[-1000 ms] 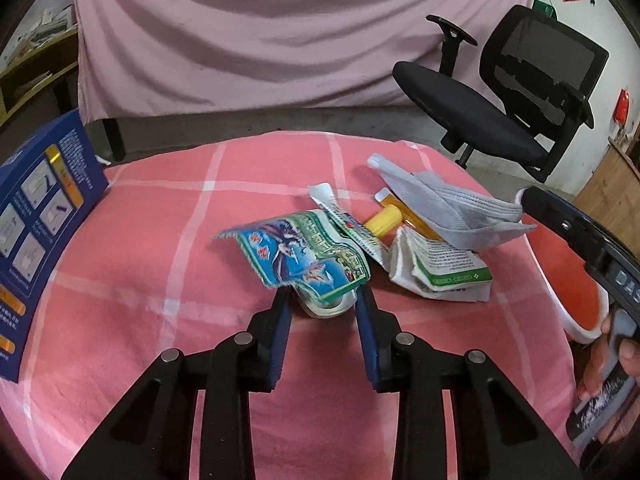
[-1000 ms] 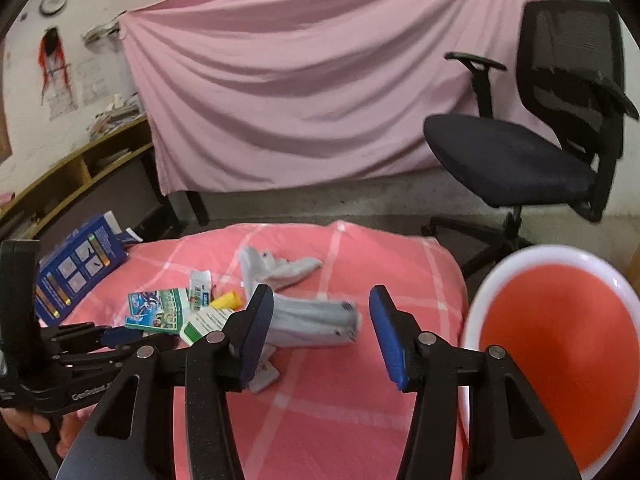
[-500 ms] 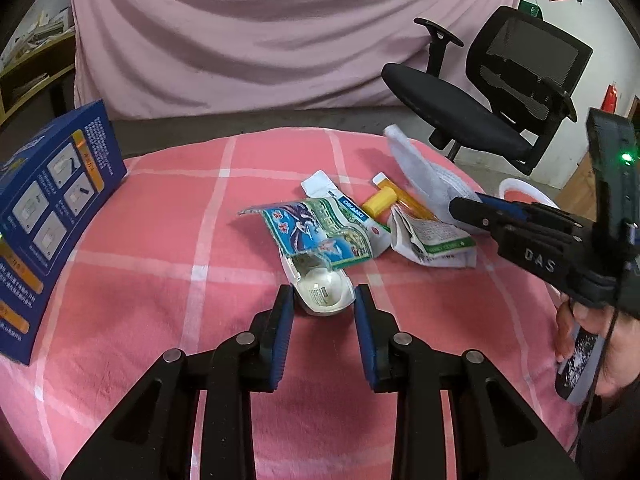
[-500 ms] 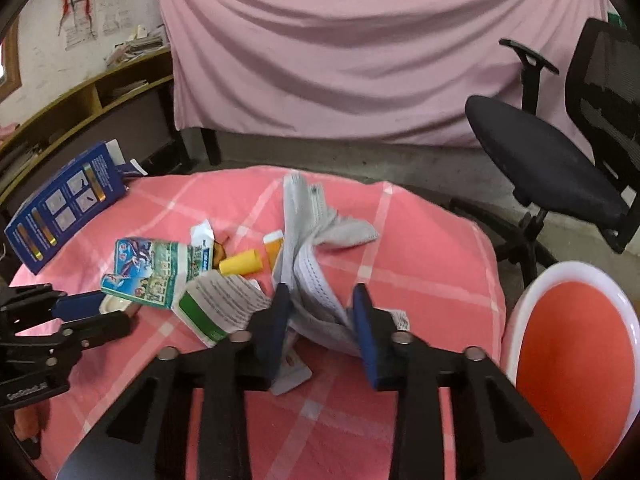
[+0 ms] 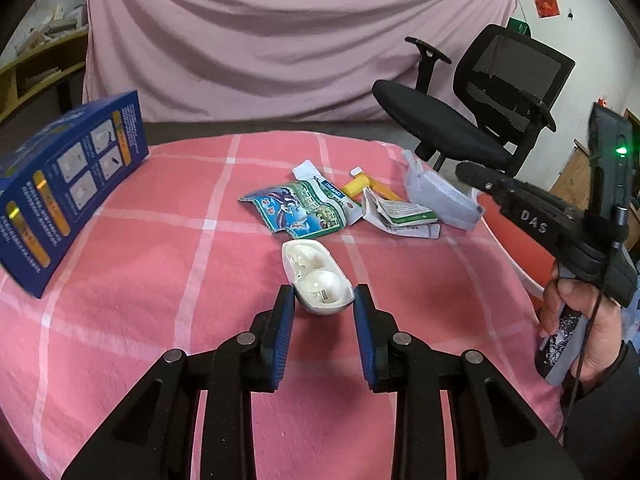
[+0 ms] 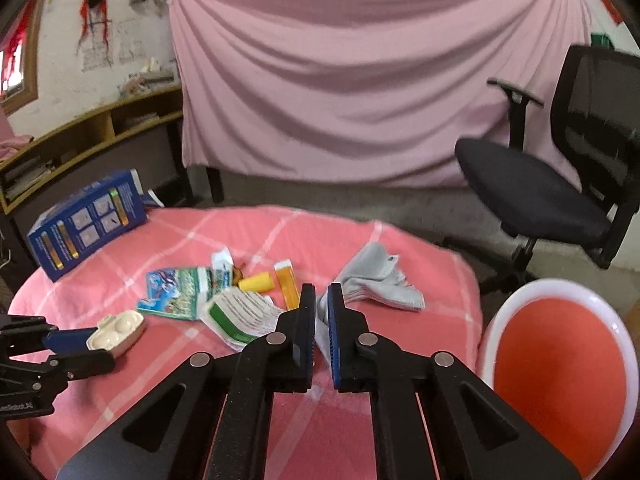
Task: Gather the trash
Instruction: 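Lift the white tray and the grey cloth off the table with both tools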
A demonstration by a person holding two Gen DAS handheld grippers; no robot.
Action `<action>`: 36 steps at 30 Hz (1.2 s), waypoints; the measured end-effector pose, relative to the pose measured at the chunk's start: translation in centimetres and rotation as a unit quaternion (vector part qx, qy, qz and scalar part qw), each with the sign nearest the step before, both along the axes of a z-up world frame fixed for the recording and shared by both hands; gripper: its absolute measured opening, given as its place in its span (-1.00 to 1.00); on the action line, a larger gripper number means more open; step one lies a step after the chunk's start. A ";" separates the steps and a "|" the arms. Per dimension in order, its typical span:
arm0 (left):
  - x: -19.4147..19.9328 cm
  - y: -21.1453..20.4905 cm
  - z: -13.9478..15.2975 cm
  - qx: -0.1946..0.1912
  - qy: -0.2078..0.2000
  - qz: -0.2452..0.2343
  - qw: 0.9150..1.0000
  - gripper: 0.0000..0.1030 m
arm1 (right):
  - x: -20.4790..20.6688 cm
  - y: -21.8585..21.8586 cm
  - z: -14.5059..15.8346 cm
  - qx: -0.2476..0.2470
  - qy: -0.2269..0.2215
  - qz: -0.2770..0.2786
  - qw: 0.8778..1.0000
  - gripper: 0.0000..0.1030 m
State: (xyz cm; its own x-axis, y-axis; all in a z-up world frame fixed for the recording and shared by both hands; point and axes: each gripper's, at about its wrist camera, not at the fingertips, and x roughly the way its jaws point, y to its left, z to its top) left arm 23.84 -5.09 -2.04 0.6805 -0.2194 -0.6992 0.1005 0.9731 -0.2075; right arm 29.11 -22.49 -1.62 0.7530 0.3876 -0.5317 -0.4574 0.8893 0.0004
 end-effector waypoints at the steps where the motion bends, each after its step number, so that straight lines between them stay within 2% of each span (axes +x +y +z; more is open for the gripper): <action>1: -0.2 -0.2 0.0 0.004 -0.004 0.001 1.000 -0.51 | -0.5 0.0 0.2 0.000 -0.010 0.001 1.000 -0.92; 4: -0.8 -0.7 0.4 0.019 -0.023 0.006 1.000 -0.51 | -1.7 -0.1 0.7 0.000 -0.031 0.006 1.000 -0.92; 8: -1.3 -1.5 0.6 0.034 -0.039 0.001 0.999 -0.51 | -2.3 -0.2 0.7 0.001 -0.028 0.009 1.000 -0.92; 13: -0.7 -1.8 0.0 0.039 -0.027 -0.002 0.999 -0.51 | -0.8 -0.8 0.1 0.008 0.013 -0.006 1.000 -0.86; 14: -0.4 -1.8 -0.2 0.037 -0.022 -0.002 0.999 -0.51 | -0.4 -0.9 0.0 0.005 0.021 -0.007 1.000 -0.78; 15: 0.0 -1.5 -0.2 0.035 -0.017 -0.002 0.999 -0.51 | -0.1 -0.7 -0.2 0.001 0.027 -0.007 1.000 -0.55; 16: 0.3 -1.2 -0.3 0.032 -0.011 0.000 0.999 -0.51 | 0.3 -0.6 -0.4 -0.005 0.030 -0.008 1.000 -0.42; 17: 0.6 -1.1 -0.4 0.029 -0.007 0.003 1.000 -0.51 | 0.6 -0.4 -0.5 -0.011 0.032 -0.007 0.999 -0.32; 18: 0.9 -0.9 -0.4 0.023 -0.001 0.005 1.000 -0.51 | 0.9 -0.1 -0.7 -0.020 0.033 -0.006 0.999 -0.32; 24: 2.1 0.6 -0.6 -0.008 0.016 0.016 1.000 -0.51 | 3.6 1.3 -2.9 -0.071 0.099 -0.001 0.992 -0.32; 29: 2.4 0.8 -0.5 -0.017 0.021 0.010 1.000 -0.51 | 4.4 1.3 -3.8 -0.076 0.127 -0.003 0.989 -0.33; 31: 2.3 0.7 -0.5 -0.017 0.021 0.007 1.000 -0.51 | 4.4 1.0 -3.9 -0.070 0.131 -0.003 0.989 -0.57; 33: 2.0 0.7 -0.3 -0.016 0.015 0.004 1.000 -0.51 | 4.3 0.8 -3.8 -0.062 0.133 0.000 0.989 -0.73; 36: 1.4 0.6 0.2 -0.008 0.000 0.004 1.000 -0.51 | 3.9 0.7 -3.3 -0.051 0.121 0.002 0.991 -0.82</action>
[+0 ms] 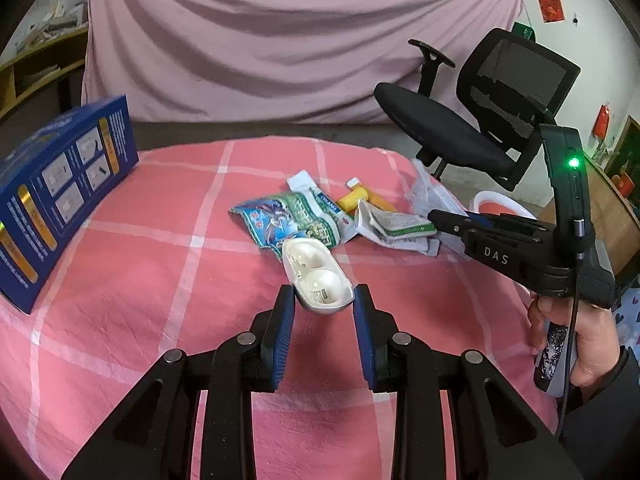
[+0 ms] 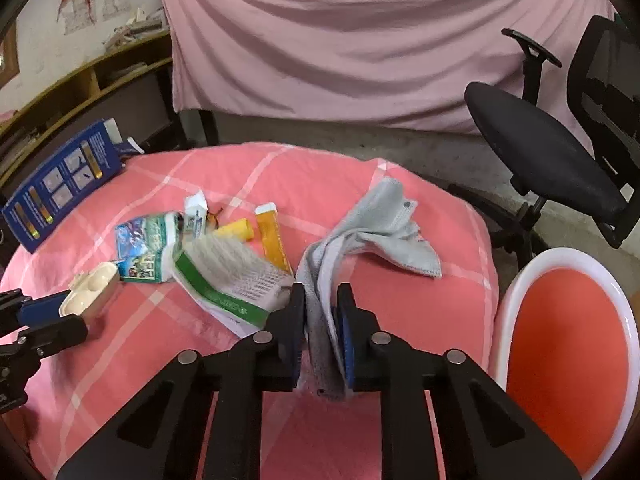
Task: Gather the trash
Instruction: 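Lift the white tray and the grey cloth off the table with both tools, then carry both items over the orange bucket and open both tools to release them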
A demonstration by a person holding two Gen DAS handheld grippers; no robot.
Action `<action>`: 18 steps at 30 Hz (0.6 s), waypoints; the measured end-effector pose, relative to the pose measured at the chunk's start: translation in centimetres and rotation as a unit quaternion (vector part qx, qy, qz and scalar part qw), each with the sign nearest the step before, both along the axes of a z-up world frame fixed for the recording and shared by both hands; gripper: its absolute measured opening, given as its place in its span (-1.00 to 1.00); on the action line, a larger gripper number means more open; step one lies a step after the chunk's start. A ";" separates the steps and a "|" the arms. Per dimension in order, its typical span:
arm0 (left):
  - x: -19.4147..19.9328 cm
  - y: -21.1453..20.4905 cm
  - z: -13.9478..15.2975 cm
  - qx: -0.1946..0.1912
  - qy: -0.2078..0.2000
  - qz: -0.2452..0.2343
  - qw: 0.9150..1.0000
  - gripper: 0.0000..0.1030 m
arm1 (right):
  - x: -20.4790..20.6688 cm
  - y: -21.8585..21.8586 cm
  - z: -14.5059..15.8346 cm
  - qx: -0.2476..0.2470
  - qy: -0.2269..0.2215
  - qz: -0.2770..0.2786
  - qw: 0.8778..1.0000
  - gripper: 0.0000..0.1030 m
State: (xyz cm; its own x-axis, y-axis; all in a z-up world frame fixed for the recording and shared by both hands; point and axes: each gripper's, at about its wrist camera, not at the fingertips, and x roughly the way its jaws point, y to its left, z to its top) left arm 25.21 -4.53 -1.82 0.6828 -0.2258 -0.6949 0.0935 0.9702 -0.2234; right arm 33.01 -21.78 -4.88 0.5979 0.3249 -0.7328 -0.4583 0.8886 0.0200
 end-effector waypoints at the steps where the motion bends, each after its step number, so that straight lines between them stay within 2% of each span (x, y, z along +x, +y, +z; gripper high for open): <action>1: -0.2 -0.1 0.1 0.003 -0.005 0.001 1.000 -0.51 | -0.4 -0.2 0.3 0.007 -0.010 0.001 1.000 -0.83; 6: -1.5 -0.4 1.2 0.018 -0.042 0.008 0.999 -0.51 | -2.2 -1.0 2.0 0.034 -0.068 0.001 0.997 -0.85; 9: -2.2 -0.6 2.2 0.019 -0.074 0.018 0.997 -0.51 | -4.7 -1.7 3.6 0.052 -0.142 0.008 0.988 -0.85; 14: -3.2 -1.8 4.6 0.017 -0.145 0.030 0.989 -0.51 | -8.7 -2.7 6.0 0.059 -0.274 0.022 0.960 -0.85; 18: -4.1 -3.5 7.1 0.022 -0.212 0.019 0.977 -0.51 | -10.9 -4.1 7.8 0.079 -0.344 0.007 0.936 -0.85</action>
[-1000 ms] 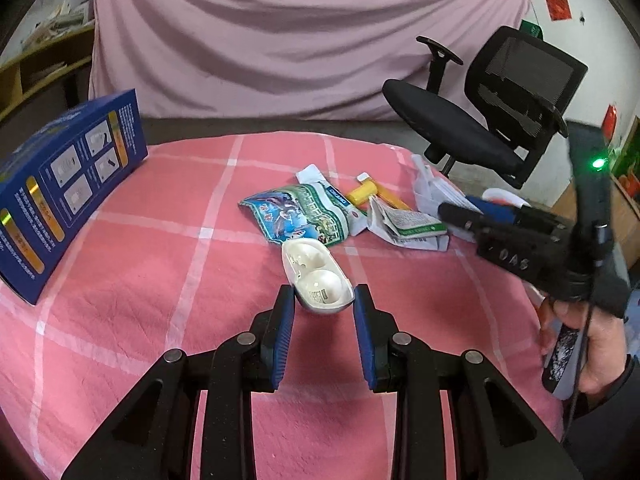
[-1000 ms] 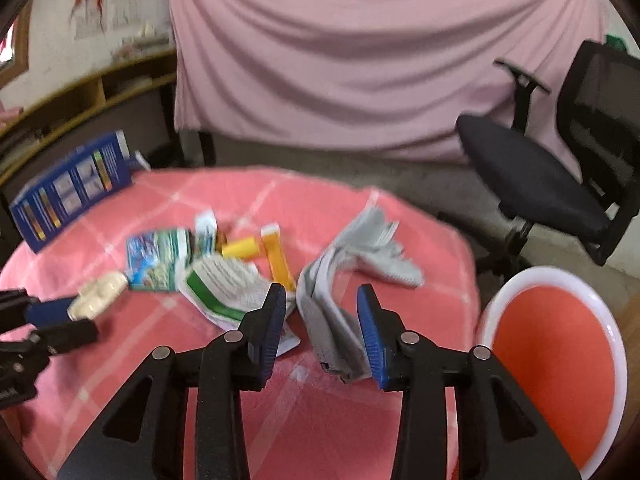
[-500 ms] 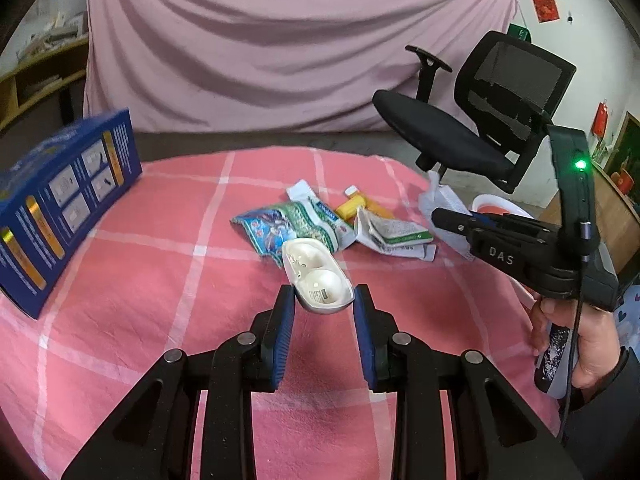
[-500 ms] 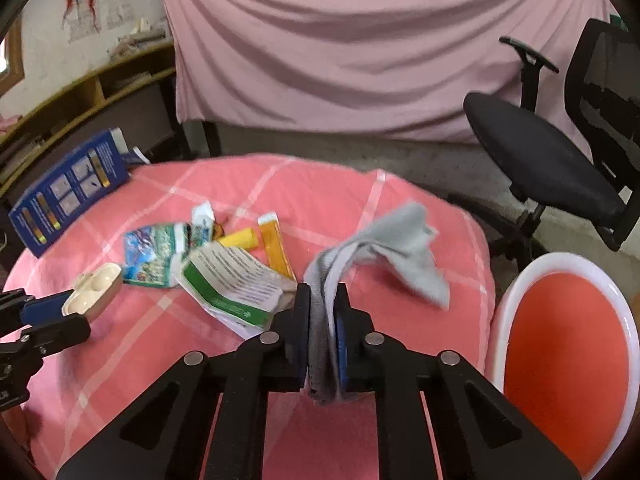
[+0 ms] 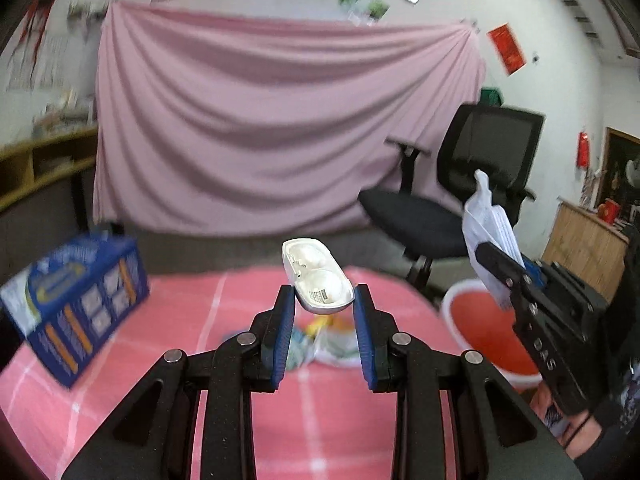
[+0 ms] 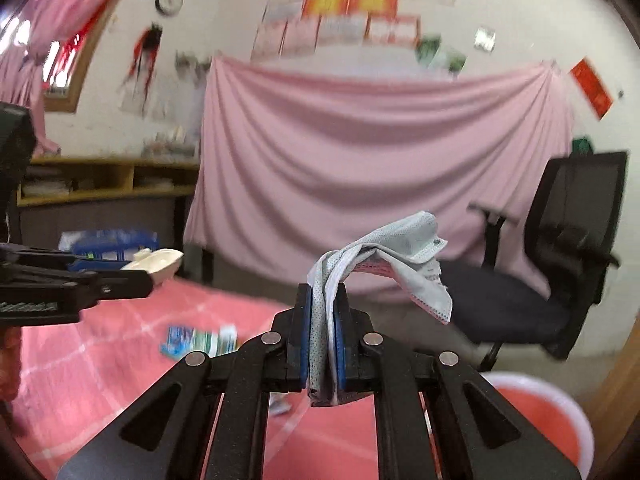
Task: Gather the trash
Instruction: 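Carry both items over the orange bucket and open both tools to release them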
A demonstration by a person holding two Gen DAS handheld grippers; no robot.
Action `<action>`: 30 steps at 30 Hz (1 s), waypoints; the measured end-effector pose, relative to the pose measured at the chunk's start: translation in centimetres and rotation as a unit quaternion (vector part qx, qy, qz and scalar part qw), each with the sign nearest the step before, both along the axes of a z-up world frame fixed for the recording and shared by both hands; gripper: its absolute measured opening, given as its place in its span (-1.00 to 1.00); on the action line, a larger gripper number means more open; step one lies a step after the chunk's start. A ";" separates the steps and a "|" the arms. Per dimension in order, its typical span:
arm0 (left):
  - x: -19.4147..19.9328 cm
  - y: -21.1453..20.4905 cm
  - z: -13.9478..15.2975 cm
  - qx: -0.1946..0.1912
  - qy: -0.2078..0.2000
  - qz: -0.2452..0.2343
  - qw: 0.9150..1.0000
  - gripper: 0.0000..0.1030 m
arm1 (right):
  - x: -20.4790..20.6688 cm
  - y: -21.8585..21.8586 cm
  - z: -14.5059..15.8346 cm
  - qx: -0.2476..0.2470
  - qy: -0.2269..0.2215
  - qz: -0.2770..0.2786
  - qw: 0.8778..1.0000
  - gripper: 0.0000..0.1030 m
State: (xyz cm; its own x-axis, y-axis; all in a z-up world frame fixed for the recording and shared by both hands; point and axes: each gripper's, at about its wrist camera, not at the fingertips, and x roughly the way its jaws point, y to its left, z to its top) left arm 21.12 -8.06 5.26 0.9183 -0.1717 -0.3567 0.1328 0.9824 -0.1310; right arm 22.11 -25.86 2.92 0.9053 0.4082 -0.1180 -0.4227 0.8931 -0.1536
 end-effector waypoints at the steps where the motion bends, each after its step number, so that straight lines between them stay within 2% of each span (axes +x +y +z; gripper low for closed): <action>1: -0.2 -0.3 0.4 0.002 -0.012 -0.005 1.000 -0.51 | -0.6 -0.6 0.5 0.008 -0.020 -0.011 1.000 -0.85; 4: -0.6 -2.0 1.8 0.014 -0.054 -0.027 0.998 -0.51 | -1.6 -2.3 1.4 0.025 -0.057 -0.036 0.997 -0.84; 7: -1.1 -4.4 2.8 0.033 -0.088 -0.056 0.994 -0.51 | -2.1 -3.8 1.8 0.036 -0.074 -0.064 0.995 -0.84; 13: -0.1 -9.9 3.1 0.050 -0.107 -0.123 0.985 -0.51 | -1.9 -7.8 1.6 0.067 -0.061 -0.120 0.989 -0.83; 16: 0.7 -12.5 2.6 0.053 -0.098 -0.155 0.982 -0.51 | -2.1 -10.2 1.1 0.086 -0.039 -0.139 0.986 -0.83; 20: 2.1 -15.5 1.8 0.053 -0.074 -0.182 0.979 -0.51 | -0.3 -12.8 0.0 0.100 0.028 -0.164 0.981 -0.82; 25: 5.0 -17.8 0.4 0.040 -0.016 -0.203 0.978 -0.51 | 1.5 -15.6 -1.5 0.131 0.097 -0.180 0.970 -0.81; 30: 7.6 -19.1 -0.9 0.022 0.045 -0.217 0.975 -0.51 | 2.4 -16.5 -2.8 0.136 0.151 -0.188 0.961 -0.79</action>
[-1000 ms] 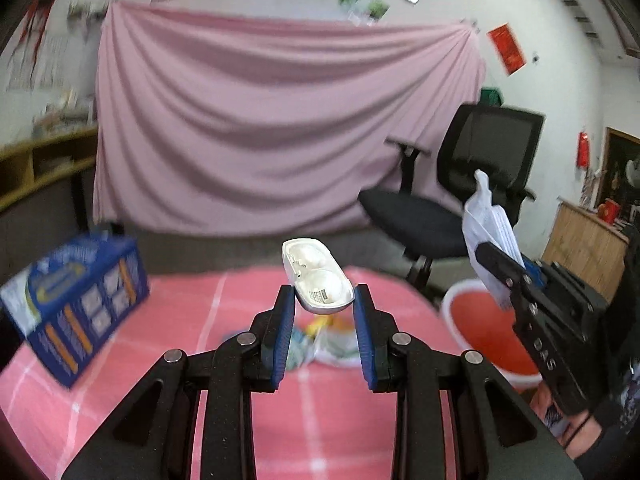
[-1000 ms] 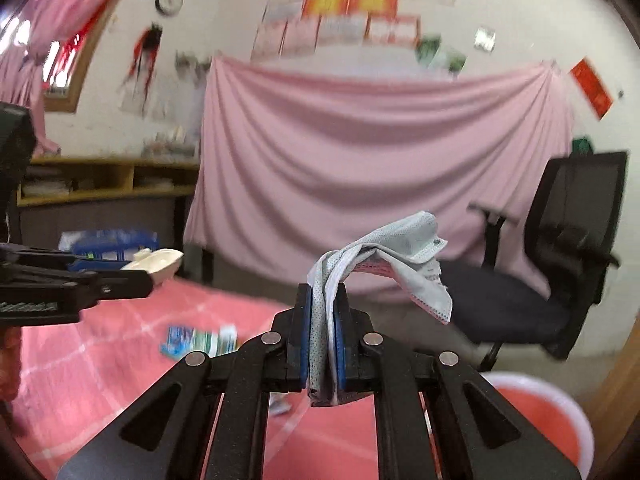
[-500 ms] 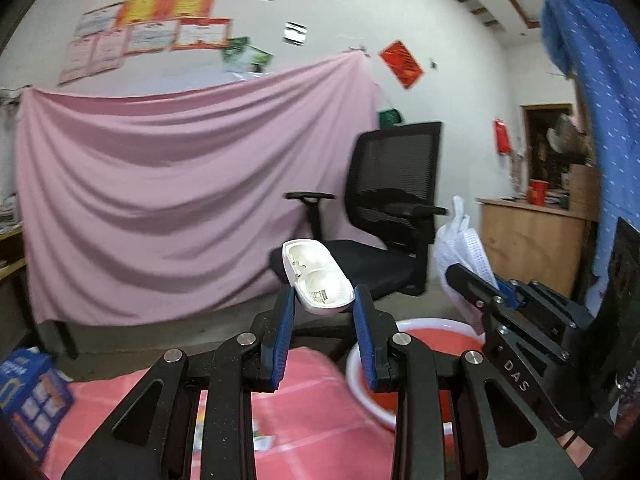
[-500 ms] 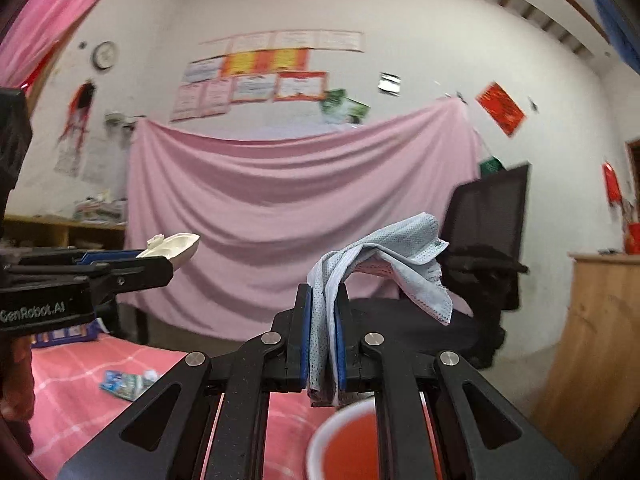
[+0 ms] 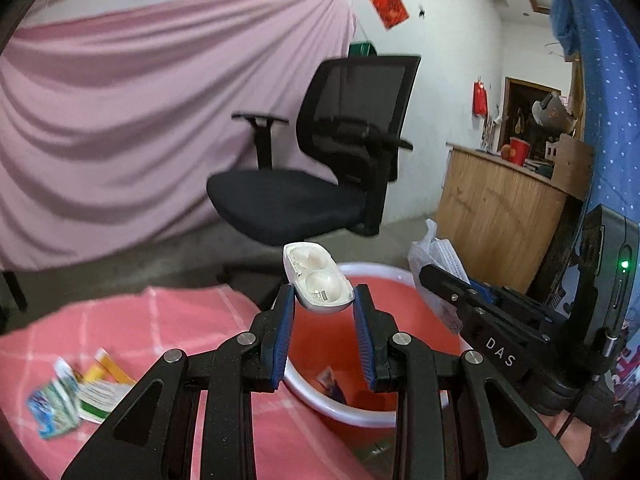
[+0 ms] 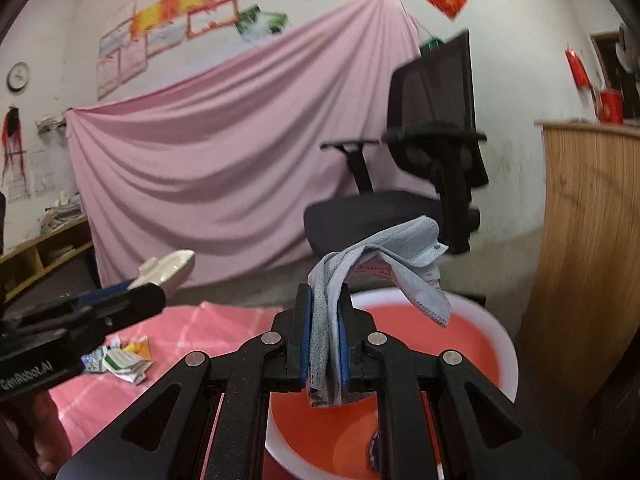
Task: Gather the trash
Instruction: 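Carry both items over the orange bucket and open both tools to release them, then move both open tools back toward the paper wrappers on the table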
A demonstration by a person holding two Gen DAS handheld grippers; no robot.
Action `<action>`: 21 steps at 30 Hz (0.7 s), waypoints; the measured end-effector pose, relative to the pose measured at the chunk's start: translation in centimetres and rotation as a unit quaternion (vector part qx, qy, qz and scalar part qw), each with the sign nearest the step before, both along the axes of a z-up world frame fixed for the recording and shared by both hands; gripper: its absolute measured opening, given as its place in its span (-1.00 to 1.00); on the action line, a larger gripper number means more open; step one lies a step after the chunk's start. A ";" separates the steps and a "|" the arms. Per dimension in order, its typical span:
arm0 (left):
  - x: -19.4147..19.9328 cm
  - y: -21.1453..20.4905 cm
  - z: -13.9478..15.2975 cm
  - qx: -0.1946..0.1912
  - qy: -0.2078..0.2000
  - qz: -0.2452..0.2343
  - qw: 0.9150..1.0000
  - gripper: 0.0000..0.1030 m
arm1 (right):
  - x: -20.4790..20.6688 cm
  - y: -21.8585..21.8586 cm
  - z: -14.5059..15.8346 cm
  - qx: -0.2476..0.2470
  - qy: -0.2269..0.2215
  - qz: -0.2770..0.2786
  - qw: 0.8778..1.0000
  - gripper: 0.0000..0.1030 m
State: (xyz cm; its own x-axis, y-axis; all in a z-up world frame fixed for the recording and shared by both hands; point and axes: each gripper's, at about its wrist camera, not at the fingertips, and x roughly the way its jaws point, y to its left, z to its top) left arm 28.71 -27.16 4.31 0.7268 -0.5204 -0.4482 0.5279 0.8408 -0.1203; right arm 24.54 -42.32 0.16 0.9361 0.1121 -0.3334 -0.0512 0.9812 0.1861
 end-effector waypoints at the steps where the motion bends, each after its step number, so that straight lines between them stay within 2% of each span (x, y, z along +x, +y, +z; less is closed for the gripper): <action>1: 0.3 -0.2 -0.2 0.002 0.008 -0.002 1.000 -0.51 | 0.1 -0.1 -0.3 0.000 0.008 -0.001 1.000 -0.79; 7: 1.9 -1.3 -1.5 0.008 0.053 -0.011 0.998 -0.51 | 0.9 -0.8 -1.5 0.013 0.052 -0.009 0.999 -0.76; 10: 2.0 -1.3 -2.0 0.009 0.069 -0.012 0.998 -0.51 | 1.0 -1.1 -2.0 0.017 0.064 -0.015 0.998 -0.59; 11: 2.1 -1.3 -2.1 0.008 0.072 -0.011 0.997 -0.51 | 1.1 -1.3 -2.1 0.019 0.066 -0.015 0.998 -0.47; 16: 2.4 -0.9 -2.6 0.008 0.080 -0.001 0.997 -0.50 | 1.2 -1.6 -2.3 0.022 0.074 -0.019 0.997 -0.42; 18: 2.5 -0.2 -2.5 0.003 0.081 0.010 0.997 -0.49 | 1.4 -1.7 -2.2 0.024 0.073 -0.019 0.997 -0.18; 21: 2.3 1.2 -2.5 -0.005 0.080 0.028 0.996 -0.48 | 1.2 -1.6 -1.8 0.024 0.062 -0.018 0.998 -0.08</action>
State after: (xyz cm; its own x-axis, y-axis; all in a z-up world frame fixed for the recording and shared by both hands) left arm 30.98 -25.97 1.83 0.6744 -0.4858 -0.5560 0.4537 0.8668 -0.2070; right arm 25.78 -43.90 -1.60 0.8921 0.0984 -0.4410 0.0091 0.9719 0.2353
